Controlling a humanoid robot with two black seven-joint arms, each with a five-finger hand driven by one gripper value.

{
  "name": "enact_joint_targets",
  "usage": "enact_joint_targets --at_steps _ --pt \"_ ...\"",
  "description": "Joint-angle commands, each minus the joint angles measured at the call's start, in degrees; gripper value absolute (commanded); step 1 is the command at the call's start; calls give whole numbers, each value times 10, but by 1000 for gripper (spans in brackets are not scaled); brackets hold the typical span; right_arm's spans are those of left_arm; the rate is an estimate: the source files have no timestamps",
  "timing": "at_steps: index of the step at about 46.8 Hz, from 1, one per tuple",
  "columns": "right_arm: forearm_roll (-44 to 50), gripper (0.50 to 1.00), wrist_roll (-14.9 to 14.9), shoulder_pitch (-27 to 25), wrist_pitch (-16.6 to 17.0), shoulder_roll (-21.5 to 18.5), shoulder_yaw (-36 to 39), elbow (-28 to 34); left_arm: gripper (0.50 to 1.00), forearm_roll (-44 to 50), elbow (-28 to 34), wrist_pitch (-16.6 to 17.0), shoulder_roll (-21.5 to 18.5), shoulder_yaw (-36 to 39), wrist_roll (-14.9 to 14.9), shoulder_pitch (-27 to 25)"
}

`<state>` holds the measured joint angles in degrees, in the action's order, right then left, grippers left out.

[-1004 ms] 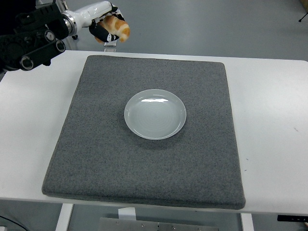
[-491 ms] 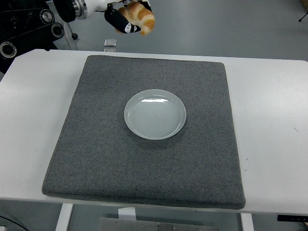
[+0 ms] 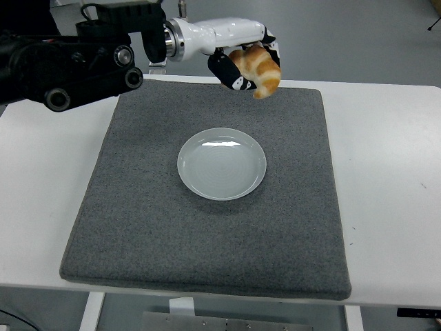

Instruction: Place the bread on the plate

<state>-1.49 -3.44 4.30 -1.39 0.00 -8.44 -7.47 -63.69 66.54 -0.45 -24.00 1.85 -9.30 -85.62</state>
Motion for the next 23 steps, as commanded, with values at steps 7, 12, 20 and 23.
enact_joint_targets --at_steps 7,12,20,23 --pt "0 930 0 0 0 0 0 0 500 -45 3 1 23 11 0 36" --pt "0 930 0 0 0 0 0 0 500 -81 2 2 25 20 -3 58" --pt "0 930 0 0 0 0 0 0 500 -113 -2 5 28 27 -5 91" --pt "0 930 0 0 0 0 0 0 500 -119 -4 6 30 28 -5 99"
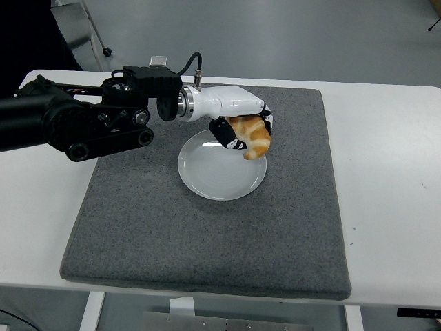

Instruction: Place the bread on the plate

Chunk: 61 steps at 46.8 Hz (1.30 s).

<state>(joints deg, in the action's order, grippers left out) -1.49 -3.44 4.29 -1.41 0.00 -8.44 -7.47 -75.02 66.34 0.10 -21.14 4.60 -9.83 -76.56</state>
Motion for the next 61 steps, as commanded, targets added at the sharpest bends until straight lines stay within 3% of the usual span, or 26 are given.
enact_joint_targets --at_steps 1,18,48,49,51,56,60,61 --pt "0 930 0 0 0 0 0 0 500 -7 -2 1 2 1 0 12" --pt "0 930 -1 0 0 0 0 0 500 -27 -16 2 1 1 0 48" --pt "0 932 0 0 0 0 0 0 500 -30 -28 3 0 20 0 66" --pt "0 930 0 0 0 0 0 0 544 -30 -29 3 0 20 0 66" --pt "0 930 0 0 0 0 0 0 689 -29 -31 3 0 19 0 67" --pt "0 932 0 0 0 0 0 0 878 -29 -32 3 0 19 0 68" --pt "0 930 0 0 0 0 0 0 983 -28 -32 3 0 19 0 68" --pt "0 930 0 0 0 0 0 0 988 -28 -32 3 0 19 0 68"
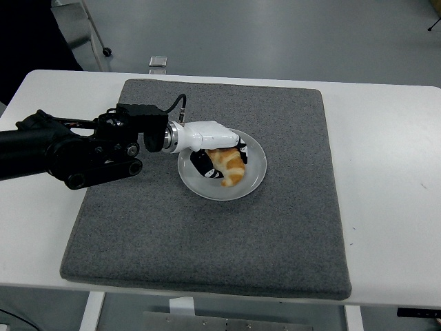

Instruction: Place the bread on the plate

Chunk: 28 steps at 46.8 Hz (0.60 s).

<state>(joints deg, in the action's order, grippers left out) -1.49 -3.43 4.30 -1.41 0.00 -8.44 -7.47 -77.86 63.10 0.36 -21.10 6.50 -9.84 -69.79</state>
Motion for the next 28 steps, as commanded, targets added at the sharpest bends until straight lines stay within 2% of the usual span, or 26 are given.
enact_joint_targets --at_steps 1,14,28 --pt "0 932 0 -1 0 0 0 0 990 2 0 0 0 0 0 0" --pt "0 930 0 0 0 0 0 0 994 33 6 1 -3 -13 0 -2" --pt "0 932 0 0 0 0 0 0 994 163 18 -3 -12 -112 -16 1"
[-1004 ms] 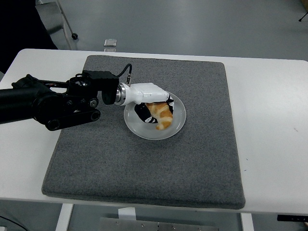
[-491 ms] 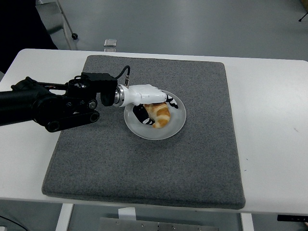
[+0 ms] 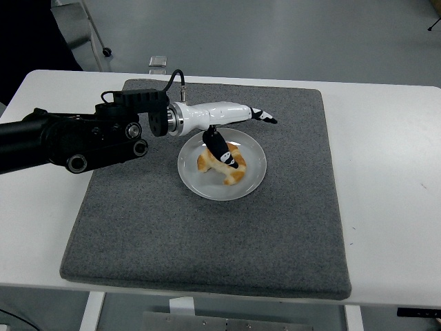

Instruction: Place the bread on the plate

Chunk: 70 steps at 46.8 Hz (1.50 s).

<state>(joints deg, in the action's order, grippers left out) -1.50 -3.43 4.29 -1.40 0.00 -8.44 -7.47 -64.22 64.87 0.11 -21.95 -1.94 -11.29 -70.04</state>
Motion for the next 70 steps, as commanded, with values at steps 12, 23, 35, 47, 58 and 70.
enact_joint_targets --at_steps 12,23,35,47,58,70 --pt "0 930 0 -1 0 0 0 0 994 202 -8 4 -2 -144 0 19" --pt "0 932 0 0 0 0 0 0 994 354 -69 5 -3 -231 0 57" --pt "0 930 0 0 0 0 0 0 994 437 -156 27 2 -308 0 103" --pt "0 930 0 0 0 0 0 0 994 591 -200 26 -1 -326 0 122" --pt "0 930 0 0 0 0 0 0 994 662 -222 24 2 -327 0 137" --pt "-1 930 0 -2 5 0 -3 -1 996 723 -222 -3 7 -356 0 172"
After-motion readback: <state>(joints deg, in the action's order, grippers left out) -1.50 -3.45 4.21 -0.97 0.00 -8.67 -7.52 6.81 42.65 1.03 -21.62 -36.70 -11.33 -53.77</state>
